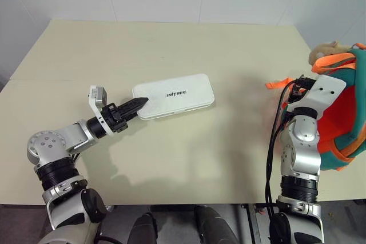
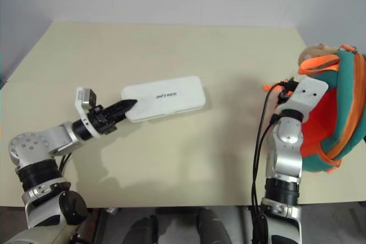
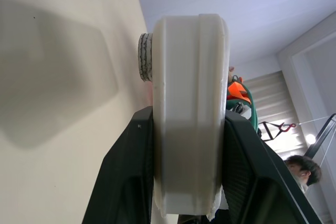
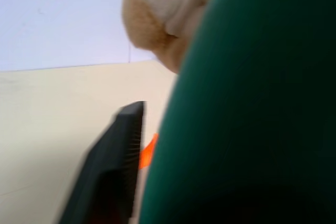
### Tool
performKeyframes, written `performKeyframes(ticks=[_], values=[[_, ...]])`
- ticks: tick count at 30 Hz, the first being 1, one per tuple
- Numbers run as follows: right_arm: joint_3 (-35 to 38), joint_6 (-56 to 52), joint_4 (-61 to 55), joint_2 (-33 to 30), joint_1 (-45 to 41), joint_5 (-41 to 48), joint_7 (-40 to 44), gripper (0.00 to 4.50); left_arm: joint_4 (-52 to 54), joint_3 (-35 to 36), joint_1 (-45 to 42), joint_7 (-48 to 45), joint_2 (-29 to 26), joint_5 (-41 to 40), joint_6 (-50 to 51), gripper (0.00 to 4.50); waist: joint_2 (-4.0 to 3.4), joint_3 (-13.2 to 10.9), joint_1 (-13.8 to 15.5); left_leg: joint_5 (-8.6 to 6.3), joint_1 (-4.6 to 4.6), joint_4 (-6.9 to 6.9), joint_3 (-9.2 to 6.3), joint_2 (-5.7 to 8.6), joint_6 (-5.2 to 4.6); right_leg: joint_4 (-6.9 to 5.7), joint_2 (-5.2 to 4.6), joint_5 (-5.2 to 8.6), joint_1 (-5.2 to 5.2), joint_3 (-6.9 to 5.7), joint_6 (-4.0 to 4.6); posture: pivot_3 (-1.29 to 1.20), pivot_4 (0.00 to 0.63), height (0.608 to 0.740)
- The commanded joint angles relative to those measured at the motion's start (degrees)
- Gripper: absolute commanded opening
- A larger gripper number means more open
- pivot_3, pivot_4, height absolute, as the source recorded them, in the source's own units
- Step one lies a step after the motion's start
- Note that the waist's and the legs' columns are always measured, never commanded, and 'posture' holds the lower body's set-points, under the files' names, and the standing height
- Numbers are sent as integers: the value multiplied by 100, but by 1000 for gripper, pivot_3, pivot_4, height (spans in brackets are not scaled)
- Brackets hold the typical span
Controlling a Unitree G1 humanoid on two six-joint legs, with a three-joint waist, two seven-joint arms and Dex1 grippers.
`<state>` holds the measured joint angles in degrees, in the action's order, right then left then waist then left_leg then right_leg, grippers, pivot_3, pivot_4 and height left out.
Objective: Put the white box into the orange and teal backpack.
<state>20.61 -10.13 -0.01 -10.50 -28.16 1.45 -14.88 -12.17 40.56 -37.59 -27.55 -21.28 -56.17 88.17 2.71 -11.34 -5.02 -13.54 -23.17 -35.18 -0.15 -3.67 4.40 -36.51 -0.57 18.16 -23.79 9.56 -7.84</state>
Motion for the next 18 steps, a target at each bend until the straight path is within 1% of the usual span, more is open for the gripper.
performKeyframes(ticks=[1, 4, 5, 11, 14, 18], values=[[68, -45, -264, -113, -63, 69, 5, 1178, 30, 31, -93, -70, -114, -227, -79, 1325, 0, 0, -9, 0, 0, 0, 0, 0, 0, 0, 0, 0, 0, 0, 0, 0, 150, 740], [44, -183, -436, -137, -34, 188, 148, 168, -6, 0, -102, -92, -149, -215, -105, 1325, 0, 0, -8, 1, 1, 0, 0, 0, 1, -2, 0, 0, 0, 0, 0, 0, 150, 740], [28, -272, -554, -148, -7, 298, 274, 0, -16, -13, -110, -98, -160, -210, -113, 1325, 0, 0, -8, 1, 1, -1, 0, 0, 1, -2, 0, 0, 0, 0, 0, 0, 150, 740], [-324, -1351, -1873, -327, 373, 1348, 1457, 0, -254, -203, -213, -217, -351, -156, -251, 1325, -2, -1, -7, 1, 0, 1, -1, -1, 1, -2, 1, 0, -1, -1, 0, 0, 150, 740], [-471, -2003, -2539, -458, 500, 1917, 1867, 0, -429, -339, -279, -322, -502, -106, -358, 1325, -3, -2, -11, 1, 0, 1, -1, -1, 2, -3, 2, 0, -2, -1, 0, 0, 150, 740], [-506, -2867, -3319, -656, 522, 3056, 2408, 0, -789, -572, -444, -531, -748, 17, -604, 1325, -3, -2, -11, 1, 0, 1, -1, -1, 2, -3, 3, 0, -2, -1, 0, 0, 150, 740]])
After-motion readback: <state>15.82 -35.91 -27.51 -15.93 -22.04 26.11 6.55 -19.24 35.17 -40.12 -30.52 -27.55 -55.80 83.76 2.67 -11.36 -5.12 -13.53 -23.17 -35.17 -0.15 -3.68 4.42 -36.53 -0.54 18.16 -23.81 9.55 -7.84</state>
